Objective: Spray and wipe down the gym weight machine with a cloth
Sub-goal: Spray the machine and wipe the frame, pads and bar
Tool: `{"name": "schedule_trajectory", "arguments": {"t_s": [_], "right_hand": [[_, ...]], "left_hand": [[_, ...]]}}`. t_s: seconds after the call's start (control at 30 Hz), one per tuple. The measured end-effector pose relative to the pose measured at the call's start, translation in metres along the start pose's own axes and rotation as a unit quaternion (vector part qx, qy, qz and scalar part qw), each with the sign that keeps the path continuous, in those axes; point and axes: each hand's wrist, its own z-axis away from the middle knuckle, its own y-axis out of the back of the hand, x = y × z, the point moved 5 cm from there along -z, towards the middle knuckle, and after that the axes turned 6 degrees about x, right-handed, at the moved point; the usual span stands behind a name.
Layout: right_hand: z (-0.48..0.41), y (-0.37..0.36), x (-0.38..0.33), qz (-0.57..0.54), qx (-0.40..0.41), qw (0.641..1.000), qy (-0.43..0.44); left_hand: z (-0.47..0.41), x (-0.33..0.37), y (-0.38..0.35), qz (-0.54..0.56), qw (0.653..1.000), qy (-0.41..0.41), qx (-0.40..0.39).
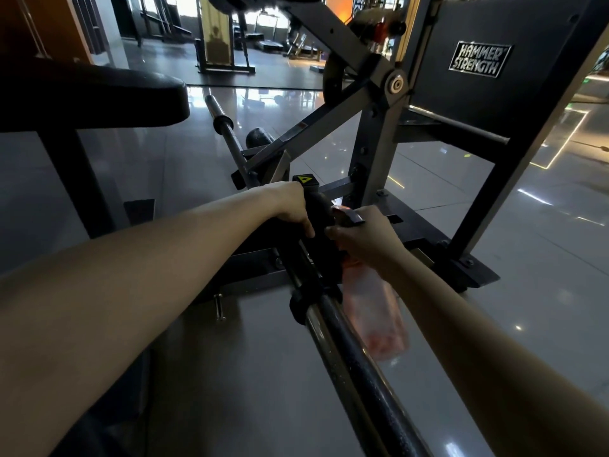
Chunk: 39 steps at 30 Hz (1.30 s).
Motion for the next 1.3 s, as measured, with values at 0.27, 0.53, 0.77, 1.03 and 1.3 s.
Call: {"name": "schedule_trajectory", "arguments": {"t_s": [0.27,0.53,0.77,1.03,1.3], "right_hand": [[-0.009,0.01,0.012,0.006,0.022,0.999,-0.037],[0.015,0.01,0.033,0.128,0.009,0.99,-0.056],[0.006,0.001,0.058,0.011,0.038,0.995,-0.091],[0.034,-0.014,0.09,-0.393,-0.145,0.863,-0.281],[0.016,0.022,0.081,-0.218,0.014,0.961,-0.169]], "left_hand": [[-0.001,-0.003,-0.002,0.0,1.0,-0.009,-0.006],[-0.006,-0.003,-0.002,0.035,0.999,0.004,-0.028],[-0.001,-0.008,0.0,0.057,0.998,0.008,-0.015],[-0.004,-0.019,-0.001,0.083,0.996,0.01,-0.02],[-0.003,-0.014,-0.002,0.077,0.997,-0.01,-0.016]]}}
